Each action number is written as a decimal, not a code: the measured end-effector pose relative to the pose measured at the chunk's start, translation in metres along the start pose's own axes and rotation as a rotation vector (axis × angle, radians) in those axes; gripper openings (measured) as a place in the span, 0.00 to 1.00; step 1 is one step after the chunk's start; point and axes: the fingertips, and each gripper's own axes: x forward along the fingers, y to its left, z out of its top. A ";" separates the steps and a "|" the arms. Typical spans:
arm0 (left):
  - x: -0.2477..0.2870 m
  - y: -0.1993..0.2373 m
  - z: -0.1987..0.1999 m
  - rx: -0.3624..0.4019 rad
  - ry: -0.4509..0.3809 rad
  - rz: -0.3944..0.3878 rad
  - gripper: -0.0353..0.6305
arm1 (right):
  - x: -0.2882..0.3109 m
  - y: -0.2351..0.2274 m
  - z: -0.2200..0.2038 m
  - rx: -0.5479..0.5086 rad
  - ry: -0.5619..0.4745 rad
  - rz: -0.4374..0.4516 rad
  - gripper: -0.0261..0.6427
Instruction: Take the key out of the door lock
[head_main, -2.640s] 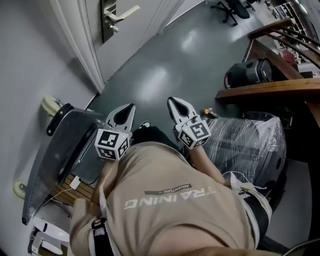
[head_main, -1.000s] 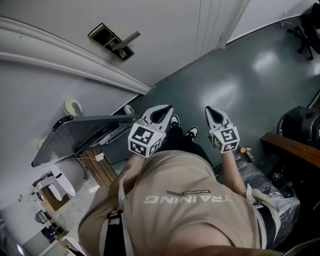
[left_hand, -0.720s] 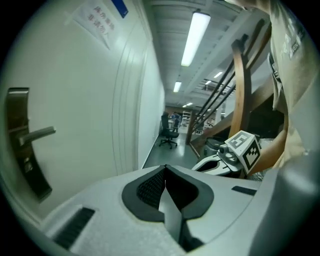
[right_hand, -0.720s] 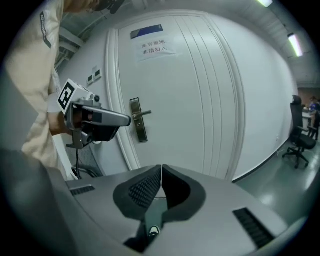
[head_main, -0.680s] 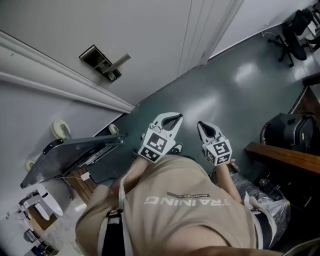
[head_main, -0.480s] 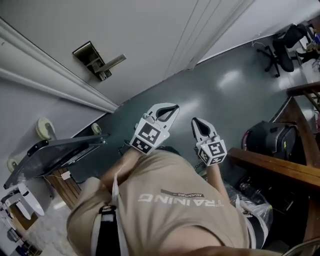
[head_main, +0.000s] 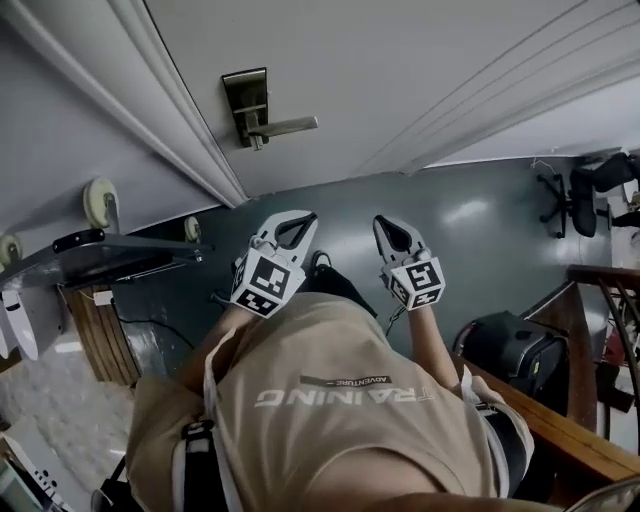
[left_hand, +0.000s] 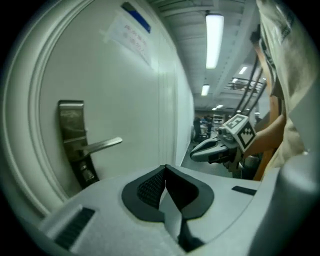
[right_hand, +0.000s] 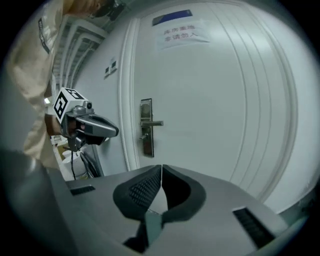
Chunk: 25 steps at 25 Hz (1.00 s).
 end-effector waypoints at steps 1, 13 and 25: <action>-0.002 0.011 -0.001 -0.066 -0.008 0.041 0.06 | 0.011 0.004 0.014 -0.045 -0.017 0.037 0.06; -0.036 0.050 -0.014 -0.411 -0.045 0.364 0.06 | 0.110 0.021 0.063 -0.105 -0.127 0.340 0.06; -0.043 0.052 -0.014 -0.461 -0.076 0.570 0.06 | 0.117 0.029 0.067 -0.067 -0.179 0.481 0.06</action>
